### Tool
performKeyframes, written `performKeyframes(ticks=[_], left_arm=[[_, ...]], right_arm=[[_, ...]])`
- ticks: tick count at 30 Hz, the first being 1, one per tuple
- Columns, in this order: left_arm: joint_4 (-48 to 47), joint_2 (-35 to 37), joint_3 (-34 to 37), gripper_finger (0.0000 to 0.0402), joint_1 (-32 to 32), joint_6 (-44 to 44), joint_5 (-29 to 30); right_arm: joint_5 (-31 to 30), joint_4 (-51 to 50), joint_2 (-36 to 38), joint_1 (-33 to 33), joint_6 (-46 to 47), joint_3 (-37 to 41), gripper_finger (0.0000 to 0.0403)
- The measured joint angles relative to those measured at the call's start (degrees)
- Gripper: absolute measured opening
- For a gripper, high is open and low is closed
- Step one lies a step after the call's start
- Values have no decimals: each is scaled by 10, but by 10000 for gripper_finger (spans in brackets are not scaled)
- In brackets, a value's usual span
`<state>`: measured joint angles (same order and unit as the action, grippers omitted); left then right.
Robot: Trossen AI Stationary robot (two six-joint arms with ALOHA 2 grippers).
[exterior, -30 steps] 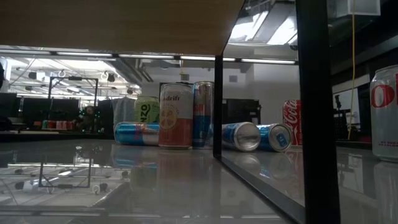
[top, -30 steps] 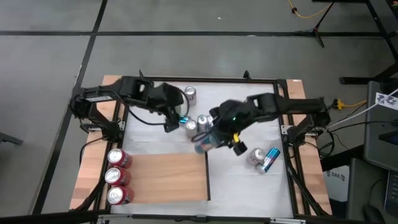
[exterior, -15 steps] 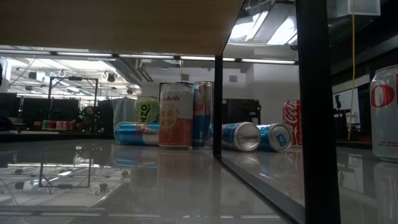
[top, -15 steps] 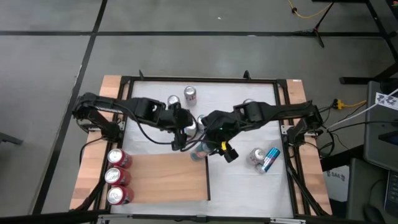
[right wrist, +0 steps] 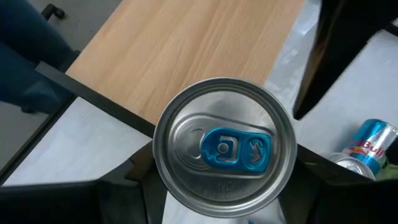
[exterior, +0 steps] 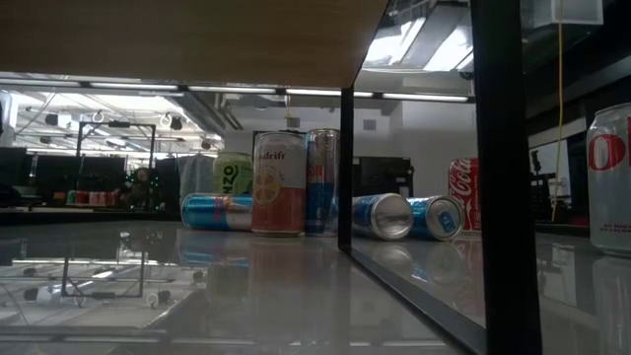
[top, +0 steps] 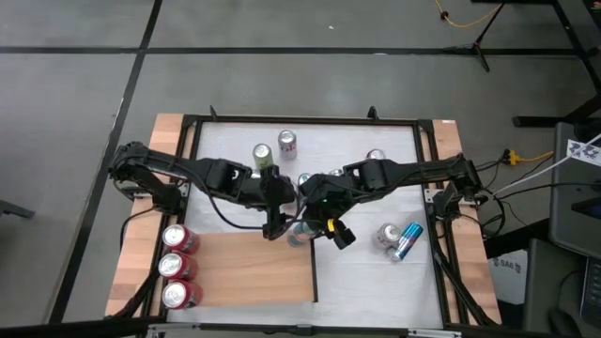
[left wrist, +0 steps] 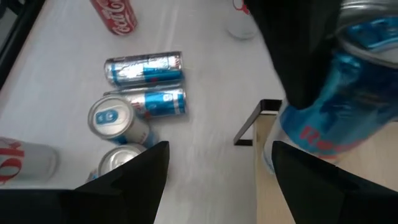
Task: Place canned beverage on shelf
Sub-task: Put the blue soda can on the shelf
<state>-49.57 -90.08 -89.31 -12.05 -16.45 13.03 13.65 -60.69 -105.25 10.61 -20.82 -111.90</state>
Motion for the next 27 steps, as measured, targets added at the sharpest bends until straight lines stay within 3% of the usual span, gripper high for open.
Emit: performKeyframes(ticks=[16, 27], left_arm=[[35, -17, 0, 276, -7, 0, 26], [-17, -26, 1, 276, -30, -2, 29]], right_arm=[[-1, 4, 0, 0, 0, 0, 215], [-1, 5, 0, -1, 0, 0, 215]])
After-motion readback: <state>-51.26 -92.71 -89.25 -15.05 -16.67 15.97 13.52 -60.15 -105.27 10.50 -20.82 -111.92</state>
